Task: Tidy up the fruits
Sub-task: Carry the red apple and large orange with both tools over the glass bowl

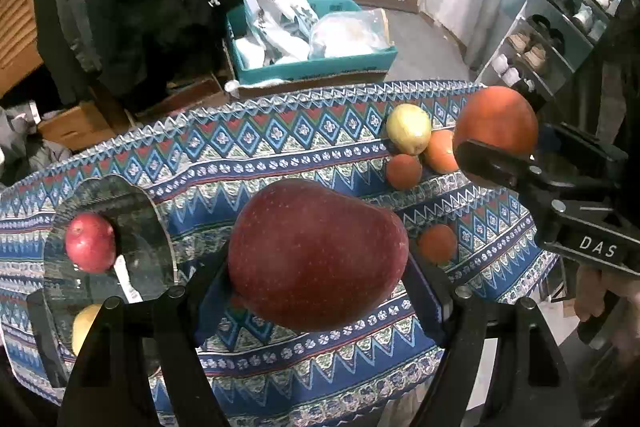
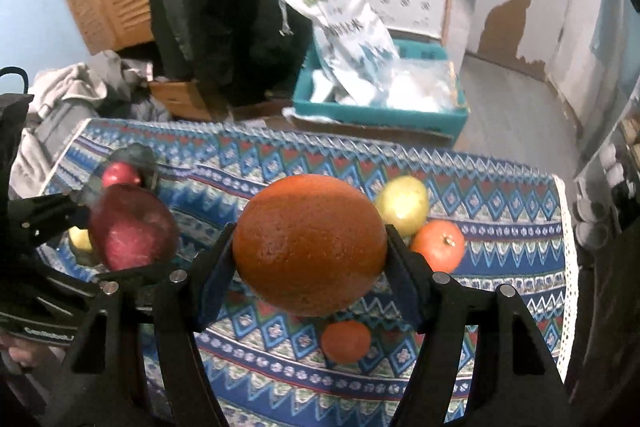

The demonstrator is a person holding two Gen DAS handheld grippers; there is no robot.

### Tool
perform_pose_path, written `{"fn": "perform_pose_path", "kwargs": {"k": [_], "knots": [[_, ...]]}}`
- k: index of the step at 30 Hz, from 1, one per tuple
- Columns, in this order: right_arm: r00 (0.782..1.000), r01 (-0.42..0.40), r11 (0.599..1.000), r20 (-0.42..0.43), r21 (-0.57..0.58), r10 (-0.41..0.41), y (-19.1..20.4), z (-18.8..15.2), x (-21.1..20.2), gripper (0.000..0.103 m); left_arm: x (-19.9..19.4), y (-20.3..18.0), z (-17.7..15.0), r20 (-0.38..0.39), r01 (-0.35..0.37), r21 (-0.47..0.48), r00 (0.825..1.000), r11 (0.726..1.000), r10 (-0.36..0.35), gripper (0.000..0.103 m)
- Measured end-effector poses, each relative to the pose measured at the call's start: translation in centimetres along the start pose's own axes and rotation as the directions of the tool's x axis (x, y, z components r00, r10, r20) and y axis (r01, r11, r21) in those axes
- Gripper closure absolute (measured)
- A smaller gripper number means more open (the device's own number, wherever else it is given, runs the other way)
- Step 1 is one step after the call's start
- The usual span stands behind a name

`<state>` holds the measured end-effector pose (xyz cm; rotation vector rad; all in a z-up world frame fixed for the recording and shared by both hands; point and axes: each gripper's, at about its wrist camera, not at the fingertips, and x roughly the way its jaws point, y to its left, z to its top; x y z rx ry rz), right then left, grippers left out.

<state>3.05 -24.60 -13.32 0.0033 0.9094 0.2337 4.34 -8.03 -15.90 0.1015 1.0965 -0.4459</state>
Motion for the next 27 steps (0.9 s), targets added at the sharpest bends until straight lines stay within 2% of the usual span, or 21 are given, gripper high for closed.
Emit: {"fn": "perform_pose_path", "kwargs": {"k": [14,27], "knots": [[0.997,-0.057,0.997,0.045,-0.052,0.059,4.3,2.1,-1.6,0.033,-4.2,4.1,-1.0,0.080,-0.029,-0.055,0.996,0.998,0.034,0.023],[0.992,-0.113,0.988,0.041,-0.105,0.118,8.7,4.0,-0.8,0.033,-4.8,9.6,-2.8,0.073,-0.043,-0.161,0.996,0.986,0.055,0.023]]}}
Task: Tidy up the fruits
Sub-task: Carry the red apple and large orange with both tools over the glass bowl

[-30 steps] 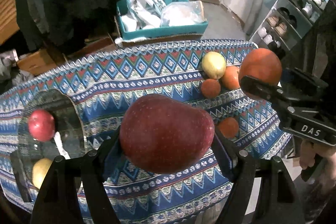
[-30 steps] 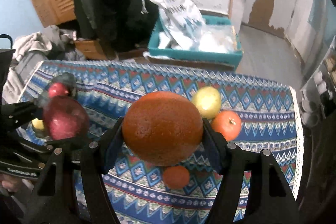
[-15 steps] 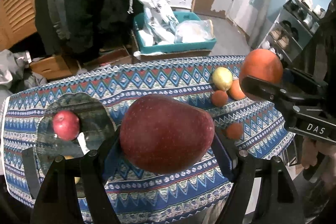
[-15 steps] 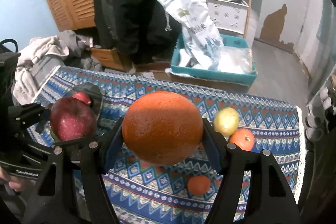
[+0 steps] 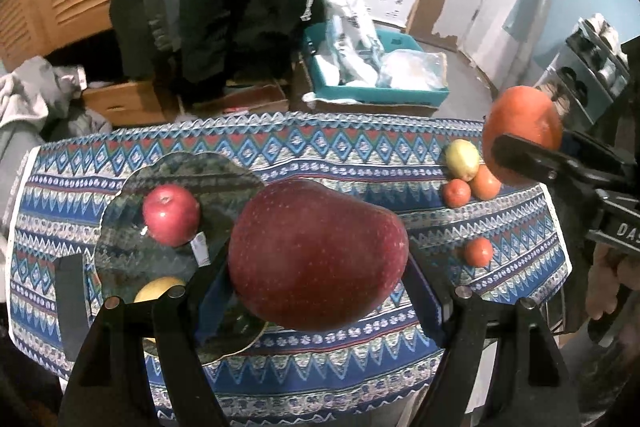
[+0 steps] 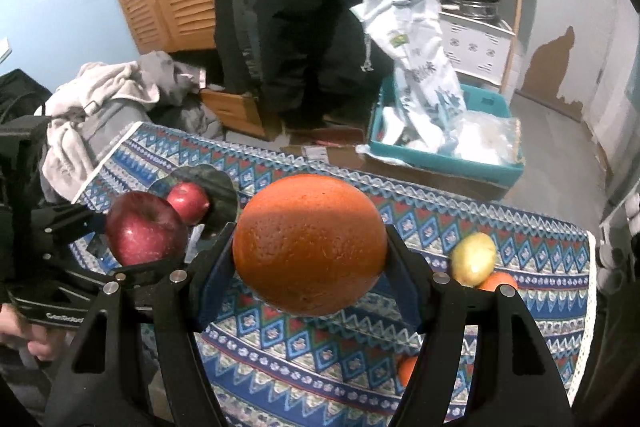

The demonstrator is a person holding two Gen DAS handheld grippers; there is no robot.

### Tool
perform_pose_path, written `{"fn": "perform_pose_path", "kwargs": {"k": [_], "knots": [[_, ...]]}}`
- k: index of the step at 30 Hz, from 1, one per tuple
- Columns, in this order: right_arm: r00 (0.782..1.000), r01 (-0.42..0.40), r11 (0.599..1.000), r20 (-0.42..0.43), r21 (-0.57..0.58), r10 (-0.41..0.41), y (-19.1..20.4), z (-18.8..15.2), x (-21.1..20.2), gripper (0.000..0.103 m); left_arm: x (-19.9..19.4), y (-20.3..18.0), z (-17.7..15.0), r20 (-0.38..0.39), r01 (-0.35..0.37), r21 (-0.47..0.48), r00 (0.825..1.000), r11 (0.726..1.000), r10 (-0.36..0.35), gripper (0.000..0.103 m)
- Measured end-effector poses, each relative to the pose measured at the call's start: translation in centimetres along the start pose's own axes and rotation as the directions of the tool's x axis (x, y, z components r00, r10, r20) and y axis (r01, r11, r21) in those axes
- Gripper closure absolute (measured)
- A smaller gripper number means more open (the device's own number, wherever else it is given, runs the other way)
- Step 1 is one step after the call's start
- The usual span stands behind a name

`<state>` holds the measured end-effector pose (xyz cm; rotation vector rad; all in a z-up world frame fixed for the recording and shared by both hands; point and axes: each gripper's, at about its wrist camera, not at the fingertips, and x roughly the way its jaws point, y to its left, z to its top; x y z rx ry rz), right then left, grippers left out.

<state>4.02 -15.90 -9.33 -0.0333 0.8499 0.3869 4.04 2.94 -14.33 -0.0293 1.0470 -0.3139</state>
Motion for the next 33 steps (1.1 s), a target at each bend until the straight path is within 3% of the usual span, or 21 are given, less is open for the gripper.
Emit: {"fn": "perform_pose_path", "kwargs": {"k": [33], "knots": [[0.982,-0.121,0.990,-0.154,-0.070,0.109,7.1,1.5,10.6,0.033,4.1,11.6,-2.4,-0.098,-0.084,-0.208,0.993,0.975,0.064,0.023]]}}
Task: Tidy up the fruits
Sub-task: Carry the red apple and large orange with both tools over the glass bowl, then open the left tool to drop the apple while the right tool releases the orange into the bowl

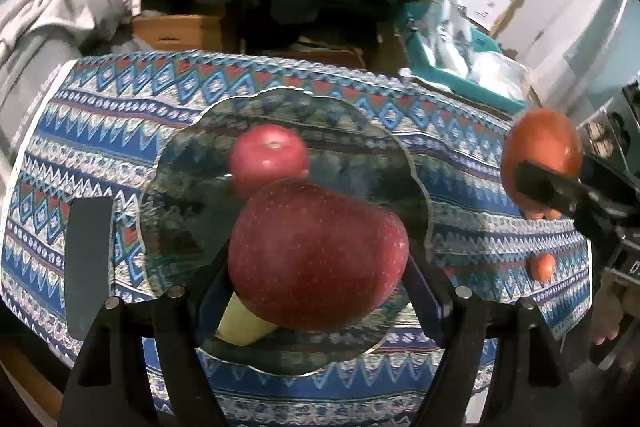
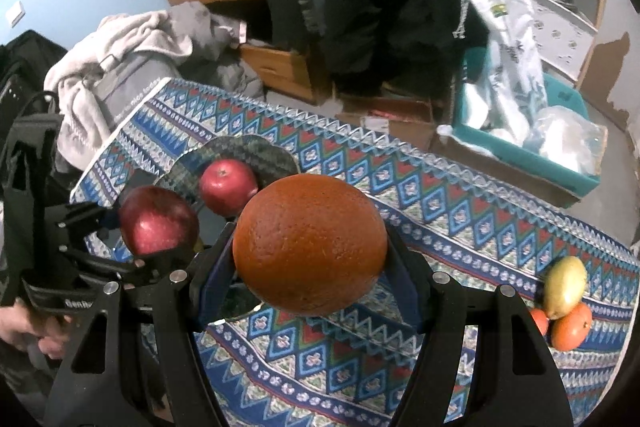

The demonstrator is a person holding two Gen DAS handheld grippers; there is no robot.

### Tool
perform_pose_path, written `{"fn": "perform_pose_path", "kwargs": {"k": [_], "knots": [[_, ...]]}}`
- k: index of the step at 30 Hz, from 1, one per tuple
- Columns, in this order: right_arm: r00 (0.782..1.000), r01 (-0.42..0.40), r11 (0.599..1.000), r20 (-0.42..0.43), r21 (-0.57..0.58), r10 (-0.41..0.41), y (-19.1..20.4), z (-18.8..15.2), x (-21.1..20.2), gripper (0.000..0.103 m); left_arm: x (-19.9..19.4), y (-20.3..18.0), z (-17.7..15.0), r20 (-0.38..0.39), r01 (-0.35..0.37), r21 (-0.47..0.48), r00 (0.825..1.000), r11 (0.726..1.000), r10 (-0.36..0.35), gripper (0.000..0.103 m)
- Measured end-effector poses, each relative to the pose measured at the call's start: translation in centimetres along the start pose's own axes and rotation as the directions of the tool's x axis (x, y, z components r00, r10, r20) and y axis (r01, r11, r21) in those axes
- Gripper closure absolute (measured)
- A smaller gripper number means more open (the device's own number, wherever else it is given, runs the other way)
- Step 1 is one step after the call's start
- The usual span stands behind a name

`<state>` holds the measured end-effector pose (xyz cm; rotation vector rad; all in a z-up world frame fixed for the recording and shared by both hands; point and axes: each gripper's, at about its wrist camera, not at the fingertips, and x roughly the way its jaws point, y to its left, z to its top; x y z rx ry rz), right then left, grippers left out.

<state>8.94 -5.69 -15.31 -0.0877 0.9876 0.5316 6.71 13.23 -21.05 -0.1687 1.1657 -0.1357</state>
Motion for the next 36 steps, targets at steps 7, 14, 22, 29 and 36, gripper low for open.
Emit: {"fn": "perform_pose_path", "kwargs": {"k": [7,14,22,29,36], "knots": [[0.998,-0.033,0.999,-0.046,-0.006,0.033,1.4,0.3,2.9,0.033,0.9,3.1,0.0,-0.012,-0.016,-0.062,1.000,0.998,0.016,0.023],[0.995,-0.055,0.998,-0.082,-0.004,0.054,2.4,0.7,4.9,0.033,2.1,2.6,-0.3,-0.032,0.022,-0.044,0.999,0.999,-0.023,0.023],[0.992,-0.062,0.998,-0.108,0.008,0.063,2.4,0.9,6.5,0.033,3.1,0.7,-1.0,-0.058,0.042,0.006,0.997,0.999,-0.042,0.023],[0.989,-0.070,0.998,-0.127,0.007,0.071,2.6,0.7,7.5,0.033,3.7,-0.2,-1.0,-0.049,0.023,0.039,0.999,0.999,-0.021,0.023],[0.985,-0.081,0.996,-0.153,0.025,0.083,2.4,0.3,8.6,0.033,3.8,0.1,-1.0,-0.048,0.011,0.034,0.999,0.999,-0.010,0.025]]}}
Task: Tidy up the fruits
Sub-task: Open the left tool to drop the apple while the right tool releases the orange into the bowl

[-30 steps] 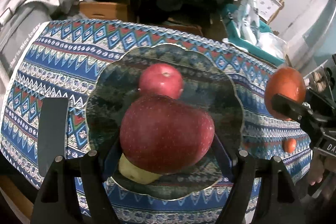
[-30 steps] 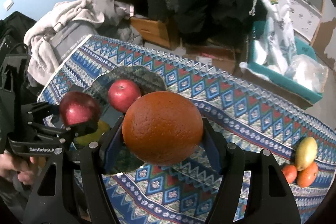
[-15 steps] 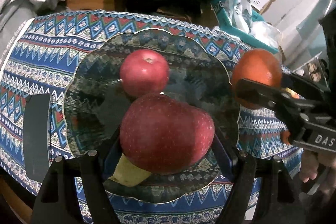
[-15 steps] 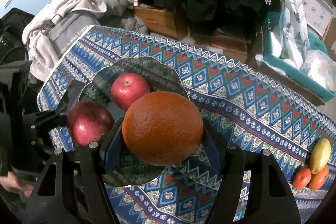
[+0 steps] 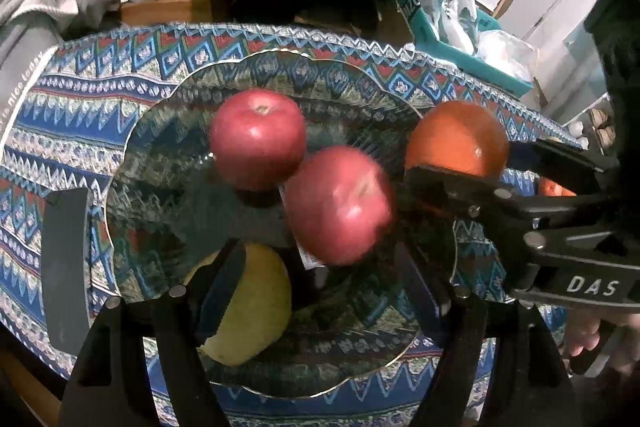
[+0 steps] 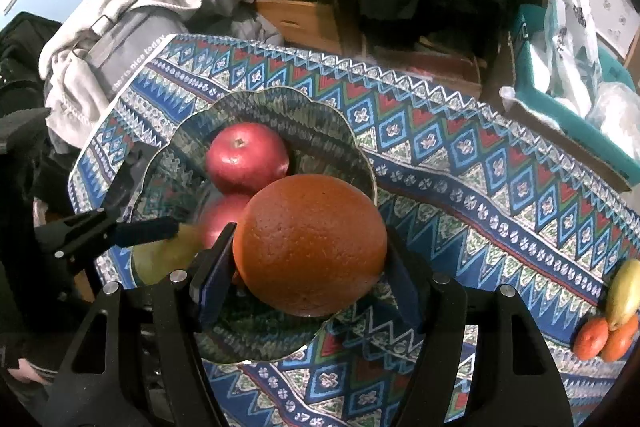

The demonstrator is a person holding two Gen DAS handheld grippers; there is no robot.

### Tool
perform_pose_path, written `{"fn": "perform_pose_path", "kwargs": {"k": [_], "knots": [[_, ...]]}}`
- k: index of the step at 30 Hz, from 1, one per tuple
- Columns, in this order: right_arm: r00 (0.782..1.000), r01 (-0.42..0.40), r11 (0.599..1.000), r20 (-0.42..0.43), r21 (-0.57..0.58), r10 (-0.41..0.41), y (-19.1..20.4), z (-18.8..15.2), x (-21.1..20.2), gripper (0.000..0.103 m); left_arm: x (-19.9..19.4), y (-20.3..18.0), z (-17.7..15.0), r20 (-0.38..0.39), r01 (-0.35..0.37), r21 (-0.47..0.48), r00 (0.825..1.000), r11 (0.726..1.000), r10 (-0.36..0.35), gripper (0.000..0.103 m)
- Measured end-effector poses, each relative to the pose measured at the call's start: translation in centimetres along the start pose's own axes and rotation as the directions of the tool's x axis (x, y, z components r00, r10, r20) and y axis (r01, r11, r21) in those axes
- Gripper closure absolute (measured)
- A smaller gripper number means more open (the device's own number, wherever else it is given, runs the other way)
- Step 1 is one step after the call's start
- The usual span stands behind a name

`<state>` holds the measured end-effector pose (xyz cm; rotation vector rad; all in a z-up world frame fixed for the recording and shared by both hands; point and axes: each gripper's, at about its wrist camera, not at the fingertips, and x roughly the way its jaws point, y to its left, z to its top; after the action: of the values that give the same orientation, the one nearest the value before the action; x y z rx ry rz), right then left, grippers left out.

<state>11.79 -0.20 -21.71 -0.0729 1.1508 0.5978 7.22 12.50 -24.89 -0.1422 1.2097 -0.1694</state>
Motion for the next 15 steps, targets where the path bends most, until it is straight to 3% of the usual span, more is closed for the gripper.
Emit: {"fn": "perform_pose_path", "kwargs": {"k": [15], "knots": [[0.999,-0.011,1.000,-0.039,-0.001,0.011,0.6,-0.6,1.3,0.032,-0.7,1.2,-0.5,-0.009,0.000,-0.021,1.000,1.000,-0.001,0.025]]}}
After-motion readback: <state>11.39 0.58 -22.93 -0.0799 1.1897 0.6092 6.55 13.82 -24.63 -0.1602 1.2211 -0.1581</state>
